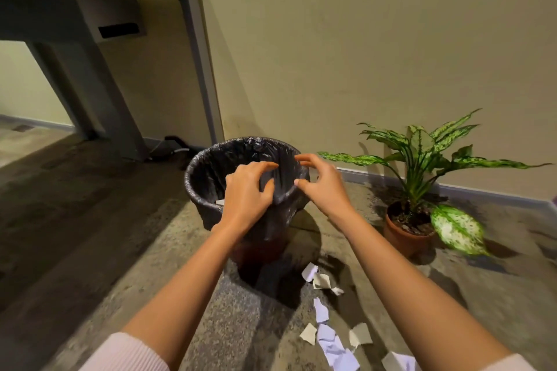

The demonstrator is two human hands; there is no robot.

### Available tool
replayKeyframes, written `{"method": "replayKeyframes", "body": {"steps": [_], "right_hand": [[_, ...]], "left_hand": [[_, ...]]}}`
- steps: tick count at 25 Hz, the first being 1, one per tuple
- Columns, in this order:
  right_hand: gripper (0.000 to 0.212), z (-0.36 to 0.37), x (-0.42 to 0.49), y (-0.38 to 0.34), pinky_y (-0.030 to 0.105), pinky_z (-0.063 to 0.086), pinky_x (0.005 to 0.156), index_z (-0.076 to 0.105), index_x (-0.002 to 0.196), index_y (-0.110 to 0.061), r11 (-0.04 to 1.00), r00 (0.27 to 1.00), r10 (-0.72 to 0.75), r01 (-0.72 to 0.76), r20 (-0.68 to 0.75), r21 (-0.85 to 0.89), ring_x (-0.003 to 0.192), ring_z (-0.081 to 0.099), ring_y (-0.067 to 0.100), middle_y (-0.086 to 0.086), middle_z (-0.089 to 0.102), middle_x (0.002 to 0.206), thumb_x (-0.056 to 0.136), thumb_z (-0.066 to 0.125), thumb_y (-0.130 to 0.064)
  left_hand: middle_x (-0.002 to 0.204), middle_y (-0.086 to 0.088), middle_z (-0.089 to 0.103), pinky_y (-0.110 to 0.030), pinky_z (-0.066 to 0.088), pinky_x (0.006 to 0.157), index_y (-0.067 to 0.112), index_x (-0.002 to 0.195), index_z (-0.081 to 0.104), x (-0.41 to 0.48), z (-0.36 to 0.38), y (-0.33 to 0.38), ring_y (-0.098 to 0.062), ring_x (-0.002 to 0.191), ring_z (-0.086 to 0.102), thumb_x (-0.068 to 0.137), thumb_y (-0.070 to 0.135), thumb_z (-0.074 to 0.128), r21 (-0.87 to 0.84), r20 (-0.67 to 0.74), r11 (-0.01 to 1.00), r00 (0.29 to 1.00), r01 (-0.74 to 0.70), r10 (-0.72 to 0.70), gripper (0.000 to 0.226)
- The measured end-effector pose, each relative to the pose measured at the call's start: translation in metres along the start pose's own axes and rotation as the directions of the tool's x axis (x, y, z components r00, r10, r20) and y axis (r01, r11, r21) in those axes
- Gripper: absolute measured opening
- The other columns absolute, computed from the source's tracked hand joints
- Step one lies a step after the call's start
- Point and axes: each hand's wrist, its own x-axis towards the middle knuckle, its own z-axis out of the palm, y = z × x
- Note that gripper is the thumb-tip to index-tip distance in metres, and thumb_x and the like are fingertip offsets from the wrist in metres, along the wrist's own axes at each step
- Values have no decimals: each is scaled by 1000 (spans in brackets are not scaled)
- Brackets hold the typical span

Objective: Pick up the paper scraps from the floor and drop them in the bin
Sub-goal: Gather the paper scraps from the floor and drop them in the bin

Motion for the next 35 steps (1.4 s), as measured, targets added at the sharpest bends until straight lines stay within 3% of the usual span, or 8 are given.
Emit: {"method": "replayKeyframes", "body": {"steps": [4, 8, 12, 16, 24, 26, 30, 35], "right_hand": [[38, -27, -31, 44, 41, 45, 98, 62, 113, -31, 999, 995, 28, -31, -91, -38, 117, 52, 18, -9, 63, 110, 80, 70, -13], [34, -36, -69, 100, 34, 46, 96, 65, 109, -28, 989, 993, 113, -116, -36, -96, 112, 56, 18, -1, 66, 110, 79, 71, -10], [32, -29, -107, 165, 38, 46, 97, 67, 109, -25, 946, 968, 240, -218, 68, -238, 112, 55, 23, 4, 65, 109, 79, 69, -12], [35, -11, -131, 215, 41, 45, 98, 65, 114, -24, 893, 908, 385, -322, 163, -315, 118, 47, 27, 6, 60, 115, 81, 68, -15], [67, 46, -125, 250, 50, 27, 111, 34, 146, -31, 767, 808, 462, -155, 367, -623, 139, 22, 33, 6, 31, 152, 85, 61, -37], [67, 55, -122, 250, 53, 23, 111, 30, 147, -31, 760, 805, 436, -89, 403, -644, 141, 17, 34, 4, 21, 158, 86, 56, -37], [50, 48, -144, 252, 48, 31, 105, 47, 136, -26, 796, 847, 265, 79, 462, -601, 129, 30, 29, 4, 37, 143, 86, 50, -20], [34, 8, -185, 250, 42, 43, 92, 59, 117, -18, 831, 828, 157, 184, 538, -525, 113, 39, 25, 7, 47, 116, 85, 50, -12]], "left_hand": [[95, 11, 65, -31, 33, 77, 27, 105, 67, -32, 29, 36, -16, 95, 54, 84, 16, 58, 7, -33, 967, 967, -254, 254, 25], [97, 6, 63, -33, 38, 76, 23, 107, 65, -77, 84, 46, -19, 94, 54, 84, 21, 56, 5, 152, 935, 924, -355, 350, 25], [114, 3, 58, -37, 39, 84, 26, 122, 57, -121, 143, 23, -21, 107, 51, 88, 29, 54, 57, 414, 978, 897, -199, 158, 35], [136, -4, 42, -45, 41, 99, 23, 142, 38, -149, 186, -14, -29, 125, 42, 86, 33, 60, 155, 649, 988, 755, -12, -92, 62], [162, -5, 16, -47, 22, 118, 20, 155, 10, -150, 240, -53, -24, 149, 16, 83, 22, 61, 77, 750, 981, 639, 175, -173, 88], [161, -5, 19, -40, 20, 120, 16, 155, 18, -152, 243, -56, -21, 149, 16, 85, 19, 60, 16, 747, 987, 655, 159, -117, 81], [155, -6, 34, -35, 22, 119, 11, 148, 36, -184, 232, -43, -22, 145, 25, 85, 11, 51, -39, 682, 998, 732, 40, -3, 65], [153, -8, 34, -38, 17, 120, 7, 147, 37, -245, 222, 4, -24, 144, 24, 86, 5, 49, -125, 622, 981, 782, 148, -39, 62]]}}
